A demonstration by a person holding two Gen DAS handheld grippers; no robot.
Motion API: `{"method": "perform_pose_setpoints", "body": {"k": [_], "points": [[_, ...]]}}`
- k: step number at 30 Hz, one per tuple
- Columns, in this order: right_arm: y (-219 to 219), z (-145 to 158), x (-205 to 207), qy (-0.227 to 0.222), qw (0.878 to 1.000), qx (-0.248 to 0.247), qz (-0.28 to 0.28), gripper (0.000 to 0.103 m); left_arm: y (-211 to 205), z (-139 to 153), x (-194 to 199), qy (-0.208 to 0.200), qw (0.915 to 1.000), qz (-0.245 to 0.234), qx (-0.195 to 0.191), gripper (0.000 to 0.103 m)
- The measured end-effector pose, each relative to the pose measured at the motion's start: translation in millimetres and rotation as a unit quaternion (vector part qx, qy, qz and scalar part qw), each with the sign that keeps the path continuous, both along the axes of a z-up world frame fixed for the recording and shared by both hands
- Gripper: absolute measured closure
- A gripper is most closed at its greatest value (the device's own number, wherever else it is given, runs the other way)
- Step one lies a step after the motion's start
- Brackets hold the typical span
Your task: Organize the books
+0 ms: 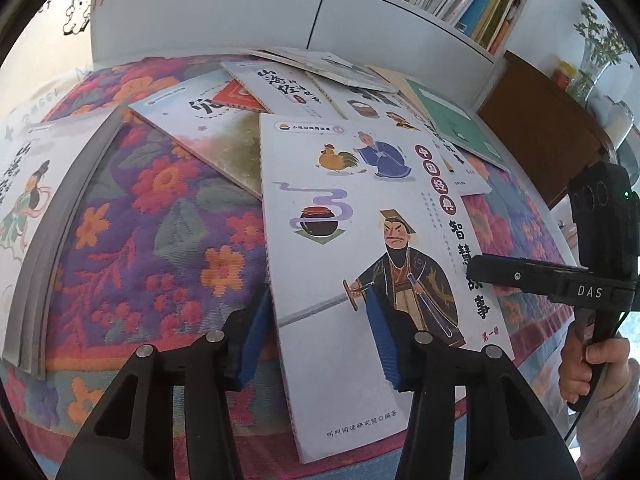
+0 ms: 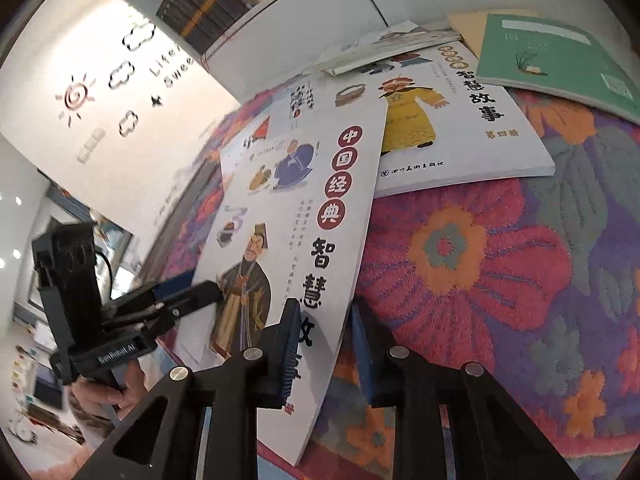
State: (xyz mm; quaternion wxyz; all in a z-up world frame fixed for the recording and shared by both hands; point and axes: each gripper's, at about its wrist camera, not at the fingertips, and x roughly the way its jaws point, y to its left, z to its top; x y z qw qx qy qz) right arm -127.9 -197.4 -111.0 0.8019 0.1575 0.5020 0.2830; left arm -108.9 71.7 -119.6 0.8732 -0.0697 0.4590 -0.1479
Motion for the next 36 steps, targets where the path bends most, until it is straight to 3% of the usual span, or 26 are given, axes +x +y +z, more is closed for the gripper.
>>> {"method": "perform_pose_setpoints", "body": {"k": [4, 14, 28, 32, 36], "points": [[-5.7, -4.4, -1.5, -0.01, 0.999, 0.032, -0.012, 0.078, -1.8, 1.7, -3.2, -0.008, 0.9998, 0.012, 0.013, 0.061], [1.4, 4.2, -18.6, -0.055, 0.998, 0.01, -0.027, 0.079, 4.0, 3.4, -3.3, -0.008, 0.9998, 0.016, 0.01, 0.062], [37.4, 48.3, -37.6, -0.103, 0.994, -0.001, 0.022, 0.079, 15.0, 17.2, -4.5, 0.014, 0.9979, 0.006, 0.063, 0.064], [53.0, 53.5, -38.3, -0.109, 0.993, -0.01, 0.042, 0.081, 13.0, 27.3, -8.0, 0.021, 0.9989, -0.021, 0.036, 0.064], [64.3, 42.6, -33.3, -0.094, 0.993, -0.056, 0.037, 0.081, 12.0, 27.6, -4.3, 0.011, 0.9949, -0.01, 0.1, 0.058]]}}
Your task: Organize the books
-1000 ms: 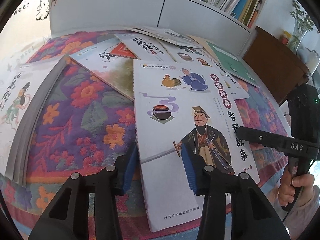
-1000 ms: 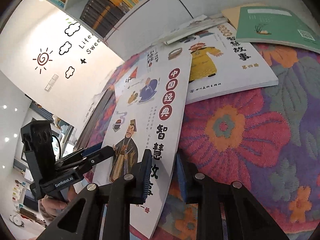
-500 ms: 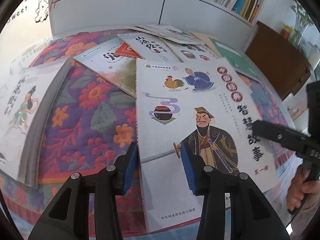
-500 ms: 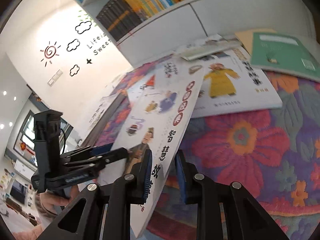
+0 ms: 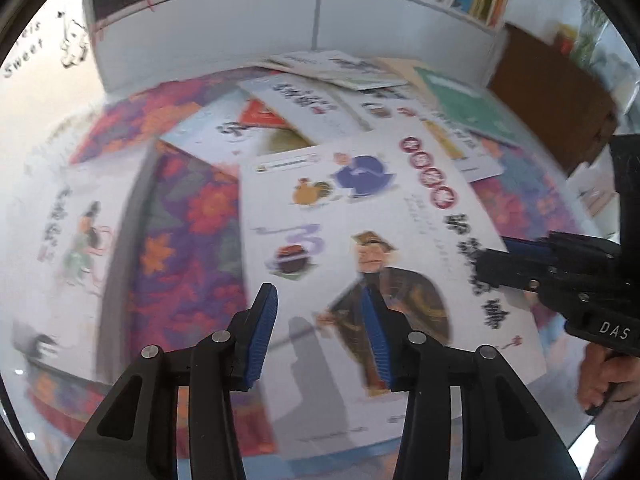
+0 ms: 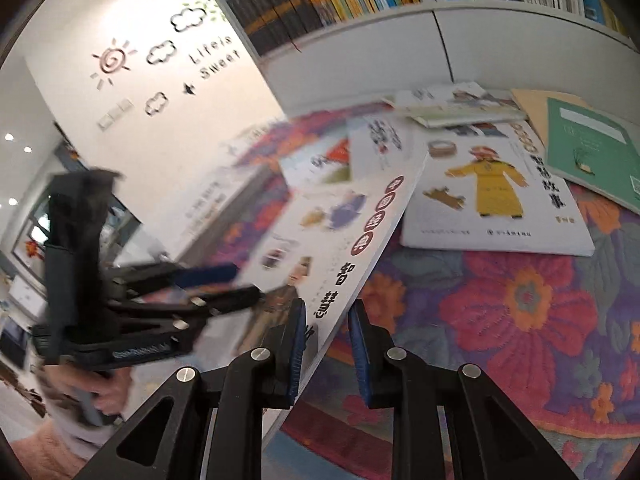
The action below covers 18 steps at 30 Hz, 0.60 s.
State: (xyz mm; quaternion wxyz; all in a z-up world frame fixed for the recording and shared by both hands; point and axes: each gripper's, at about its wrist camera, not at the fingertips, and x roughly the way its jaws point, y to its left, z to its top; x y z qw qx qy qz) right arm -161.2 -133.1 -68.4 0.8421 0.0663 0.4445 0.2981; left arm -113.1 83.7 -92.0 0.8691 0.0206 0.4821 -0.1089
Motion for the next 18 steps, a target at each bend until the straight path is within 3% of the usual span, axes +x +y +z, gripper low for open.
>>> {"method": "perform_pose_setpoints", "body": {"k": [2, 3, 6, 8, 11, 16, 18], "points": [[-5.4, -14.9, 5.8, 0.021, 1.0, 0.005, -0.009, 0.081, 14.4, -9.2, 8.7, 0.021, 0.9994, 0.026, -0.001, 0.058], [-10.0, -23.8, 9.4, 0.037, 0.999, 0.013, -0.016, 0.081, 24.9, -15.8, 13.8, 0.034, 0.9985, 0.043, -0.003, 0.053], [-18.0, -41.6, 14.5, 0.063, 0.997, 0.032, -0.021, 0.081, 47.1, -22.6, 20.3, 0.049, 0.9952, 0.047, -0.07, 0.054], [-21.0, -43.4, 17.0, 0.063, 0.997, 0.045, -0.017, 0.081, 50.8, -23.4, 24.8, 0.053, 0.9937, 0.041, -0.09, 0.054], [-18.3, -44.2, 22.3, 0.07, 0.996, 0.053, -0.01, 0.08, 44.7, -23.7, 29.5, 0.055, 0.9929, 0.029, -0.101, 0.054], [-10.7, -38.9, 26.0, 0.077, 0.995, 0.063, -0.014, 0.08, 38.6, -14.9, 28.6, 0.059, 0.994, 0.036, -0.085, 0.054], [-11.0, -28.6, 25.4, 0.075, 0.994, 0.079, -0.01, 0.08, 42.2, -8.6, 28.4, 0.061, 0.9924, 0.03, -0.102, 0.054]]}}
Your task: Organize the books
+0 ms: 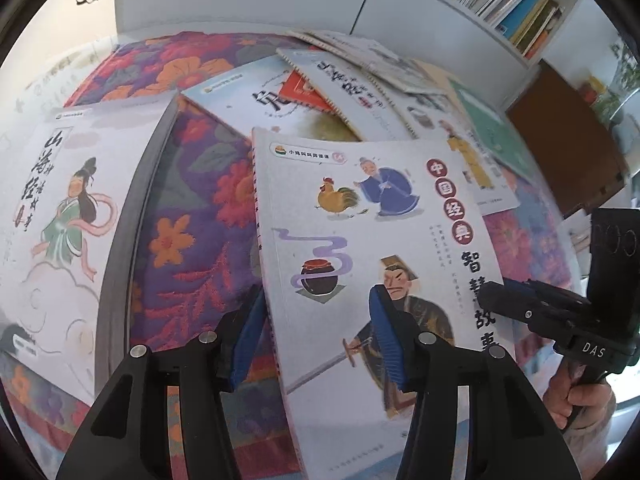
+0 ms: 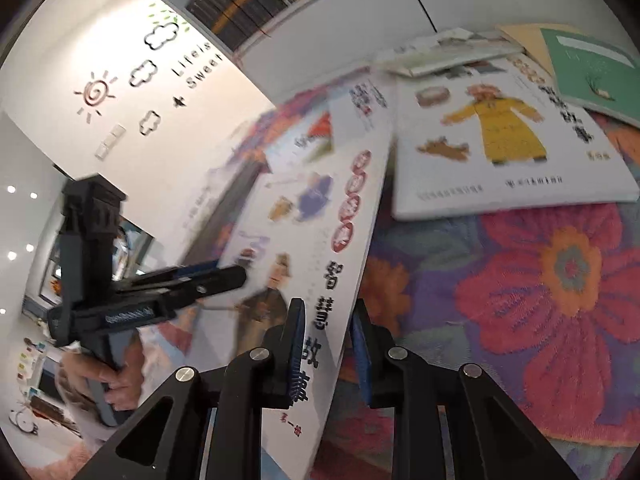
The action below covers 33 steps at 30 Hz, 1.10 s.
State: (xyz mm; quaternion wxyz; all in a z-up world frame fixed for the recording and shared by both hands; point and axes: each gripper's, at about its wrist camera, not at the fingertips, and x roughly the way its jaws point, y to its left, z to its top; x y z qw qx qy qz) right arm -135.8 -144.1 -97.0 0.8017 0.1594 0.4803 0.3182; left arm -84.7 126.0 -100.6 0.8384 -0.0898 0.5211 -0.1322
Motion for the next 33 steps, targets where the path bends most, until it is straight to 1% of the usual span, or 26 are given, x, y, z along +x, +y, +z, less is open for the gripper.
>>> {"method": "perform_pose_setpoints", "body": {"k": [2, 5, 9, 13, 16, 20, 22, 28, 29, 30, 33], "points": [[1.9, 10.6, -0.2, 0.004, 1.0, 0.009, 0.003, 0.08, 2.2, 5.2, 3.2, 0.008, 0.9999, -0.003, -0.009, 0.054], [8.7, 24.6, -2.0, 0.002, 1.0, 0.009, 0.003, 0.08, 0.9, 13.9, 4.6, 0.001, 1.0, -0.003, 0.006, 0.054], [16.9, 39.9, -3.2, 0.007, 1.0, 0.017, -0.001, 0.08, 4.0, 26.7, 8.4, -0.005, 0.9999, -0.004, 0.009, 0.054], [32.0, 55.8, -2.4, -0.01, 1.0, -0.006, 0.003, 0.08, 11.1, 40.9, 13.2, -0.014, 0.9998, -0.005, 0.012, 0.054], [41.3, 65.0, -0.3, -0.015, 1.0, -0.005, 0.008, 0.08, 21.2, 50.9, 16.1, -0.021, 0.9997, -0.003, 0.015, 0.054], [61.7, 79.1, 5.6, -0.031, 0.999, -0.019, 0.017, 0.08, 37.6, 64.7, 19.9, -0.029, 0.9994, -0.001, 0.019, 0.054], [72.5, 84.7, 9.2, -0.032, 0.999, -0.024, 0.024, 0.08, 49.5, 72.1, 22.7, -0.035, 0.9993, 0.004, 0.016, 0.054], [113.3, 104.0, 19.7, -0.048, 0.997, -0.035, 0.051, 0.08, 86.2, 93.6, 26.1, -0.06, 0.9975, 0.027, 0.027, 0.054], [120.5, 106.4, 21.0, -0.051, 0.997, -0.035, 0.056, 0.08, 92.7, 95.9, 25.8, -0.066, 0.9969, 0.032, 0.03, 0.056], [128.8, 108.2, 23.2, -0.052, 0.996, -0.034, 0.06, 0.08, 100.8, 97.7, 25.1, -0.071, 0.996, 0.04, 0.035, 0.062], [146.7, 108.4, 30.5, -0.052, 0.996, -0.029, 0.07, 0.08, 125.3, 96.8, 25.2, -0.07, 0.995, 0.063, 0.032, 0.068]]}}
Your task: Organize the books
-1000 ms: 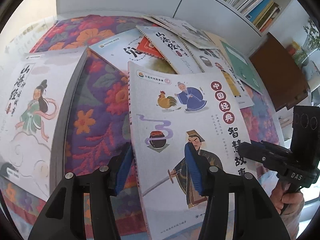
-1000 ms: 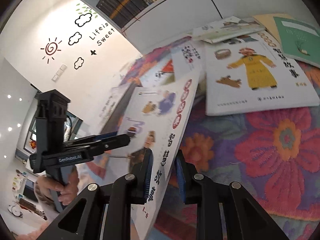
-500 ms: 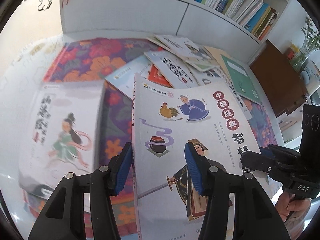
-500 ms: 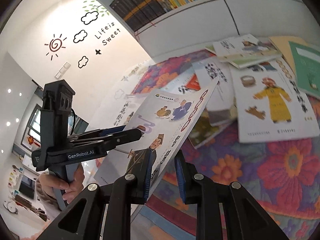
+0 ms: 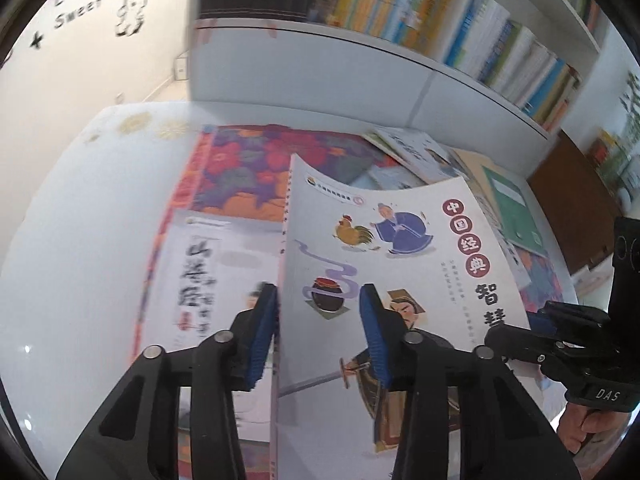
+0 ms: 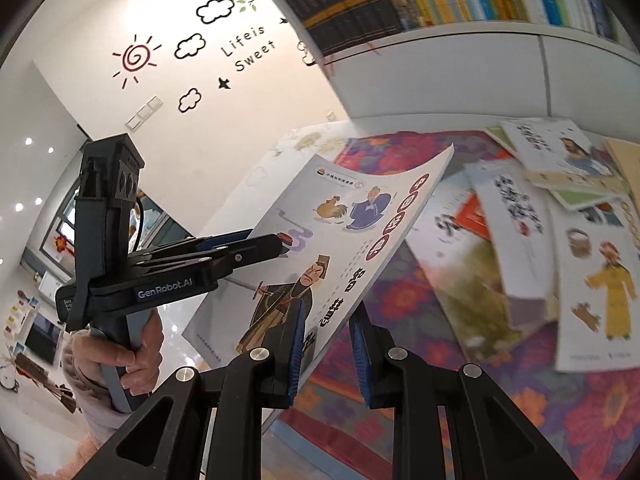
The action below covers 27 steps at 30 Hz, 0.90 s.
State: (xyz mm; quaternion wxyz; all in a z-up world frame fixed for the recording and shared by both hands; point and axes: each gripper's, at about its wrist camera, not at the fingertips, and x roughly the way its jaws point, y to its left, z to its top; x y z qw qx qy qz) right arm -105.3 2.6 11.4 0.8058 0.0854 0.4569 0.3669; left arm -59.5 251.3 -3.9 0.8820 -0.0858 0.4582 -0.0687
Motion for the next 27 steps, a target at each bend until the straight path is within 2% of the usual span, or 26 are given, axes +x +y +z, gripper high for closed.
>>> {"method": "perform_pose_setpoints", "body": {"k": [13, 17, 18, 20, 24, 27], "points": [[87.5, -33.8, 25.8, 0.028, 0.998, 0.003, 0.052, 0.08, 65.1, -27.9, 8.6, 0.023, 0.9989, 0.036, 0.021, 0.068], [100.0, -52.5, 30.9, 0.037, 0.998, 0.0, 0.055, 0.08, 82.7, -46.8, 14.0, 0.038, 0.9984, 0.042, 0.001, 0.068], [103.5, -58.0, 32.5, 0.041, 0.998, -0.002, 0.055, 0.08, 85.2, -50.3, 15.2, 0.04, 0.9984, 0.038, -0.005, 0.072], [110.1, -66.9, 35.2, 0.046, 0.997, -0.003, 0.058, 0.08, 88.6, -55.8, 16.5, 0.047, 0.9978, 0.017, -0.043, 0.072], [124.4, -82.8, 36.1, 0.05, 0.996, -0.022, 0.064, 0.08, 81.6, -56.8, 16.2, 0.038, 0.999, 0.017, -0.012, 0.072], [123.3, -97.0, 40.9, 0.079, 0.996, -0.025, 0.044, 0.08, 87.6, -63.7, 17.9, 0.045, 0.9984, 0.032, 0.01, 0.072]]}}
